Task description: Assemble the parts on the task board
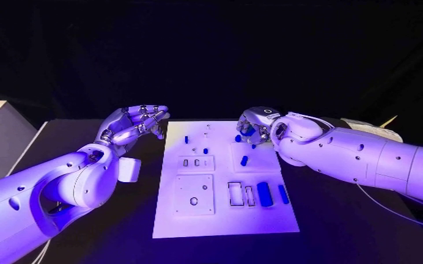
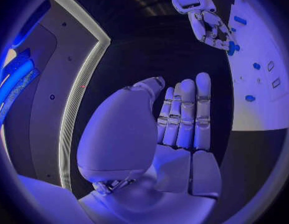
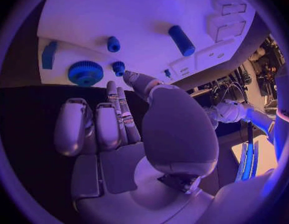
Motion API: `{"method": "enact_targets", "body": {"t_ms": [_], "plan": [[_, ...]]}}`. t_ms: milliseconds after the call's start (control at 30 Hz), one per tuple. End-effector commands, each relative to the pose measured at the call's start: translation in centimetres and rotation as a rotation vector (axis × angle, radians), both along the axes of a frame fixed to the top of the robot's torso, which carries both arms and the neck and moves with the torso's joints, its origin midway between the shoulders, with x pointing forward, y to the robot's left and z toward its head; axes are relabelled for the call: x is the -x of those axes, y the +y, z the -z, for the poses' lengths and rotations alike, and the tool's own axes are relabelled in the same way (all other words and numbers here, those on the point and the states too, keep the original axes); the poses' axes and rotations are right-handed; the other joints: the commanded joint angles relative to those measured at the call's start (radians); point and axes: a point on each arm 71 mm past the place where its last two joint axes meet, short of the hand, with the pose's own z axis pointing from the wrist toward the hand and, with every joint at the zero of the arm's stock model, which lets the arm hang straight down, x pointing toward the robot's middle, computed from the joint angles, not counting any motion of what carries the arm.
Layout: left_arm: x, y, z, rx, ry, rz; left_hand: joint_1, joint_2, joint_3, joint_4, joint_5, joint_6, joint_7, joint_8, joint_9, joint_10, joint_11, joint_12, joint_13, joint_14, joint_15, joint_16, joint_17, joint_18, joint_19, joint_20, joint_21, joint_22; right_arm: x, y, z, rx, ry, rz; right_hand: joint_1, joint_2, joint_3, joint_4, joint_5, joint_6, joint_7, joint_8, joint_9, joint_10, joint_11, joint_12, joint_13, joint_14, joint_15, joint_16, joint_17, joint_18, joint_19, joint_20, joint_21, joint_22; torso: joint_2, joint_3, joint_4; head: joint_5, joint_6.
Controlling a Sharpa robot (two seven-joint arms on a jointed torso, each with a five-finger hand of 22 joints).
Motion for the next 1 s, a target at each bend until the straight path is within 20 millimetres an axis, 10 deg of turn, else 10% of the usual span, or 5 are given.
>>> {"method": "enact_targets", "body": {"t_ms": [33,1000], "plan": [[0.1,-0.2,-0.2,0.003,-0.010,0.020,-0.008,-0.003,0.005,-0.002,-0.005,-0.007,-0.002,0.003,0.001,0.002,0.002,0.004,0.001,-0.003,0.000,0.002,0.001,0.005,-0.004,0.000,0.003,0.001,-0.1,0.0,0.3,0.052,0.017,0.010,-0.001,-0.007,0.000,0.007,-0.005,-0.007,0.001,-0.005,0.001,-0.006,0.000,-0.006,-0.001,0.040,0.005,0.004,0.001,-0.011,0.002,0.007,0.004,0.000,0.006,-0.0004,0.0018,0.000,0.002],[0.2,0.2,-0.6,-0.002,-0.018,0.013,-0.009,-0.002,0.008,-0.002,-0.005,-0.010,-0.002,0.003,0.003,-0.001,0.002,0.004,0.001,-0.002,0.000,0.006,0.002,0.005,-0.007,0.000,0.010,0.006,-0.6,1.1,0.4,0.066,0.017,0.001,0.009,0.019,0.013,0.018,0.004,0.018,-0.002,0.012,0.020,0.026,-0.006,0.003,0.011,0.037,0.001,0.023,0.009,-0.011,-0.002,0.007,0.015,0.014,0.034,-0.0079,0.0116,-0.007,0.010]]}}
